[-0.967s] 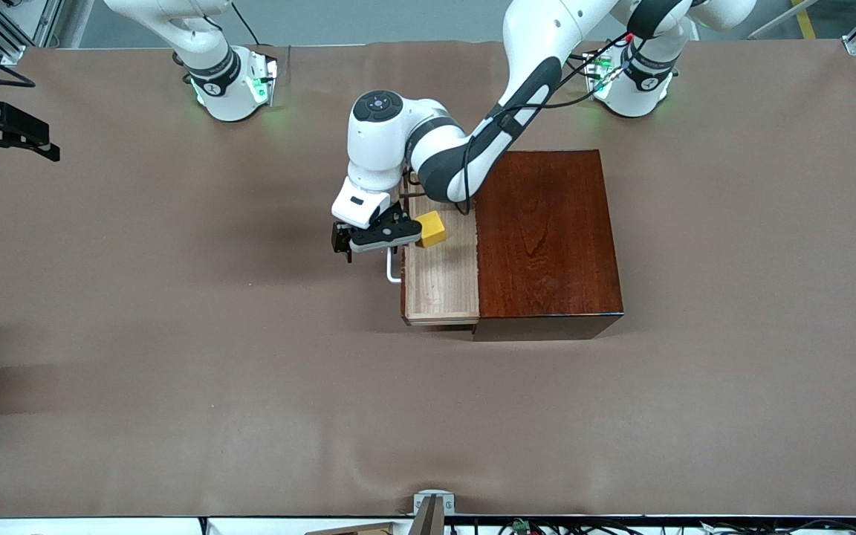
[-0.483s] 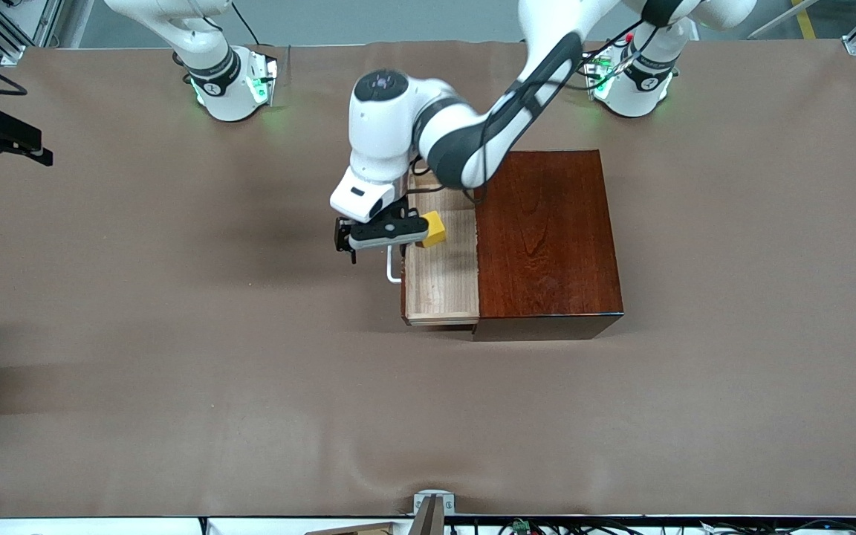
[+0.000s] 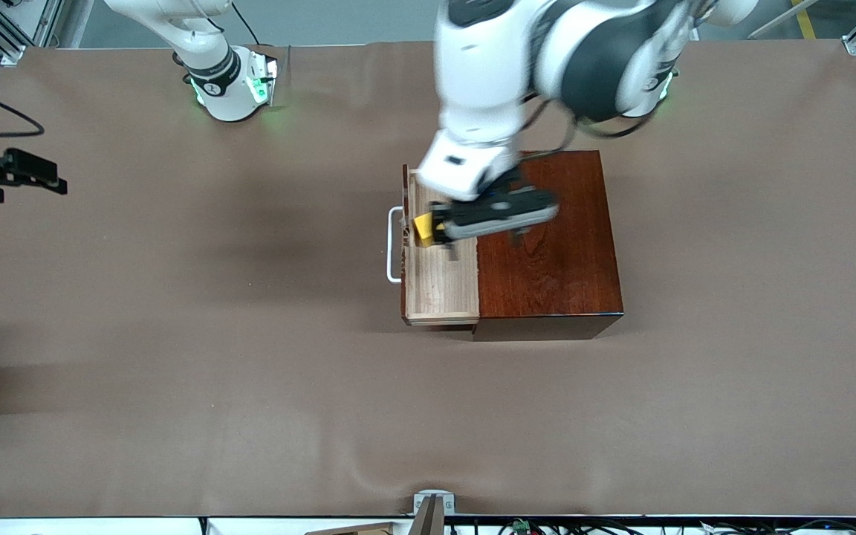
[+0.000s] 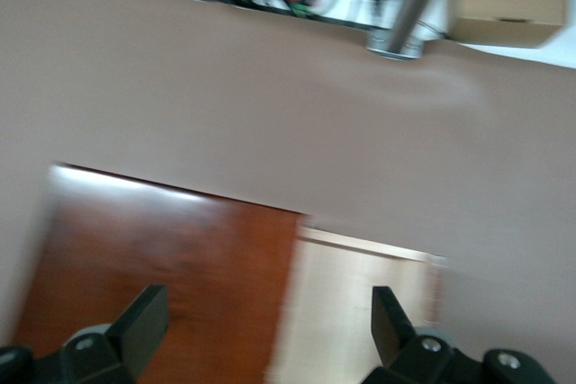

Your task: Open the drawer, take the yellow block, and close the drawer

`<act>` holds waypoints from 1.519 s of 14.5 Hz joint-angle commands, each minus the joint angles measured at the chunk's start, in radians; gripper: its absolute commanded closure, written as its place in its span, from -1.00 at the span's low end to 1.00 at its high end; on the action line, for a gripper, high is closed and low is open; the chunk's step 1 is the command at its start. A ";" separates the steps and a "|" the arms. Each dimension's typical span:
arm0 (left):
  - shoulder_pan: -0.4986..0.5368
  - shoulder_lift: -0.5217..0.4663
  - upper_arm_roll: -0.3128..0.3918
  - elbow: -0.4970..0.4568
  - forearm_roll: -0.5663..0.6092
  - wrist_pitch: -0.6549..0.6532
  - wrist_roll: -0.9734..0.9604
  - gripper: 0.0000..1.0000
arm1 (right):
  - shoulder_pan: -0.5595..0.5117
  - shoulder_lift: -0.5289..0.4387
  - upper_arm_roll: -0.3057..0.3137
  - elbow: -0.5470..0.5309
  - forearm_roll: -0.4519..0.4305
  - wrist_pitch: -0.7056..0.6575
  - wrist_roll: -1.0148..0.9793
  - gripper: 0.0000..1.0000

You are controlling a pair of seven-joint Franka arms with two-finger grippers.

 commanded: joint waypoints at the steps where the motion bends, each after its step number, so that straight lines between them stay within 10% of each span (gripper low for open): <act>1: 0.118 -0.096 -0.012 -0.040 -0.050 -0.099 0.216 -1.00 | -0.002 0.012 0.009 0.032 0.012 -0.003 -0.001 -1.00; 9: 0.439 -0.232 -0.018 -0.106 -0.208 -0.196 0.646 -1.00 | 0.099 0.017 0.013 0.026 0.041 -0.001 0.292 -1.00; 22: 0.548 -0.507 -0.006 -0.437 -0.331 -0.183 0.760 -1.00 | 0.344 0.032 0.012 0.019 0.090 0.002 0.822 -1.00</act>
